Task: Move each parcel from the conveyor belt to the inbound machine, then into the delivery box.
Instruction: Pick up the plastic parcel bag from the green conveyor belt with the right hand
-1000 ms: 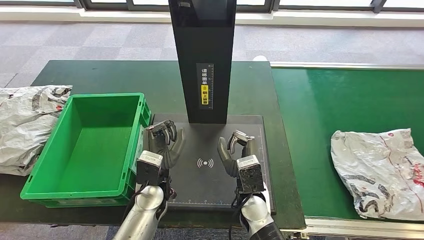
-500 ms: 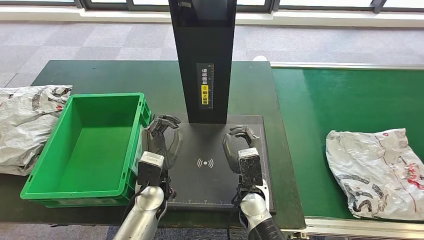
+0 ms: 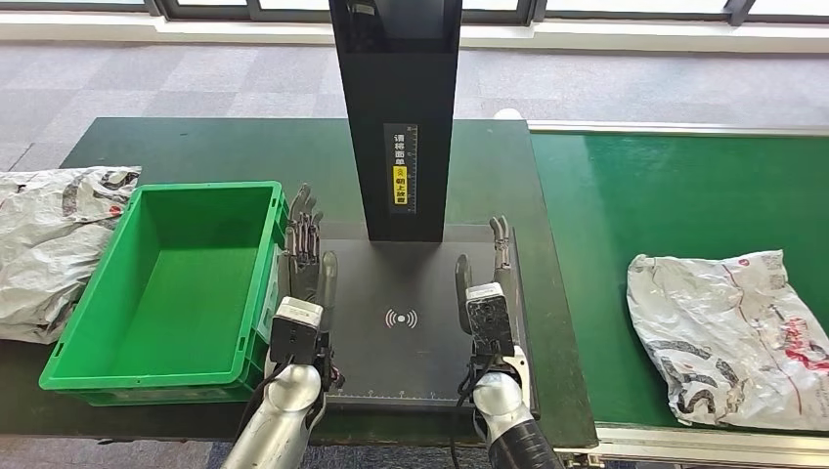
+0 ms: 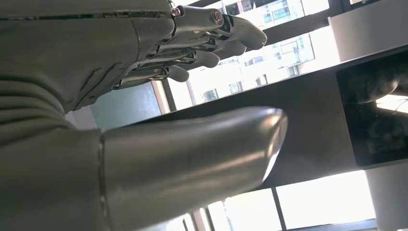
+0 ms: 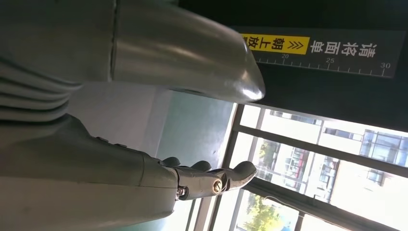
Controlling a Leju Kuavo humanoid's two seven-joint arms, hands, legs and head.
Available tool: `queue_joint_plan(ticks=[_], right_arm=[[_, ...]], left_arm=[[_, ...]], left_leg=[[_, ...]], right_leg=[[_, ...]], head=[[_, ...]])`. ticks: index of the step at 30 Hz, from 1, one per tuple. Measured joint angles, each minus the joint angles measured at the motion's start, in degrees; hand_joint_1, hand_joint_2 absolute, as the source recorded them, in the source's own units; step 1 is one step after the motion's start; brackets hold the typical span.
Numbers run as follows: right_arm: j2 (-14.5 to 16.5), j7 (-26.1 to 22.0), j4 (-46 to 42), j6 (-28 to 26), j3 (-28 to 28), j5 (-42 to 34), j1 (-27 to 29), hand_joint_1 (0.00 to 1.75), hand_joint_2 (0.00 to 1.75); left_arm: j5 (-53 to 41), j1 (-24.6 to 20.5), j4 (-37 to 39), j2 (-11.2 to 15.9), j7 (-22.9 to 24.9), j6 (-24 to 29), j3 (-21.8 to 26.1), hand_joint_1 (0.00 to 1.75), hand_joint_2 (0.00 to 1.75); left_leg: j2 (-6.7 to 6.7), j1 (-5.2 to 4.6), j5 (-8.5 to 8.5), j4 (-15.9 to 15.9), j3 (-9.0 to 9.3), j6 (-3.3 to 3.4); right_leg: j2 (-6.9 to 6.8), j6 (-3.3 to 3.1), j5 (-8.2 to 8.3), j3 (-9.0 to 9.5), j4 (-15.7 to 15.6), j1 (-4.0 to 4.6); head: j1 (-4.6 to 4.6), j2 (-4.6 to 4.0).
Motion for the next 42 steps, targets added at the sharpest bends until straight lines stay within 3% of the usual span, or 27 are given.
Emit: queue_joint_plan(ticks=[30, 34, 36, 37, 40, 42], right_arm=[[0.11, 0.00, 0.59, 0.00, -0.21, 0.00, -0.19, 0.00, 0.00], [0.06, 0.52, 0.67, -0.39, -0.23, 0.54, -0.20, 0.00, 1.75], [-1.37, 5.16, 0.25, -3.50, -1.41, 5.38, -0.33, 0.00, 1.75], [-2.86, 10.40, -0.12, -6.22, -3.21, 11.32, -0.63, 0.00, 1.75], [-8.00, 27.14, -0.43, -12.39, -16.89, 43.32, -3.45, 0.00, 1.75], [-9.08, 28.47, -0.24, -13.15, -30.74, 66.53, -5.63, 0.00, 1.75]], left_arm=[[0.00, 0.02, 0.01, 0.00, 0.00, 0.00, 0.00, 0.00, 0.00], [0.24, 0.03, 0.01, 0.00, 0.00, 0.00, 0.00, 0.00, 1.75], [1.53, 0.43, -0.29, 0.01, 0.00, -0.32, 0.11, 0.00, 1.75], [2.25, 1.06, -0.79, 0.04, 0.00, -0.89, 0.38, 0.00, 1.75], [2.75, 3.74, -3.06, 0.27, 0.00, -3.13, 2.07, 0.00, 1.75], [2.69, 4.57, -3.90, 0.37, 0.00, -3.56, 2.96, 0.00, 1.75]], left_leg=[[0.00, 0.00, 0.00, 0.00, 0.00, 0.00], [0.01, 0.00, 0.00, 0.01, 0.01, 0.00], [0.02, -0.02, -0.01, 0.03, 0.03, 0.01], [0.01, -0.04, -0.01, 0.04, 0.03, 0.02], [-0.29, -0.11, 0.09, 0.08, -0.18, 0.19], [-0.49, -0.12, 0.15, 0.09, -0.33, 0.30]], right_leg=[[0.00, 0.00, 0.00, 0.00, 0.00, 0.00], [0.00, 0.00, 0.00, -0.03, -0.02, 0.00], [0.01, 0.01, 0.01, -0.06, -0.06, -0.02], [0.01, 0.03, 0.02, -0.06, -0.08, -0.04], [-0.29, 0.15, 0.08, -0.05, -0.11, -0.10], [-0.53, 0.23, 0.12, 0.00, -0.16, -0.10]], head=[[0.00, 0.00], [-0.01, 0.00], [-0.02, 0.00], [-0.03, 0.00], [-0.04, 0.00], [-0.03, 0.00]])
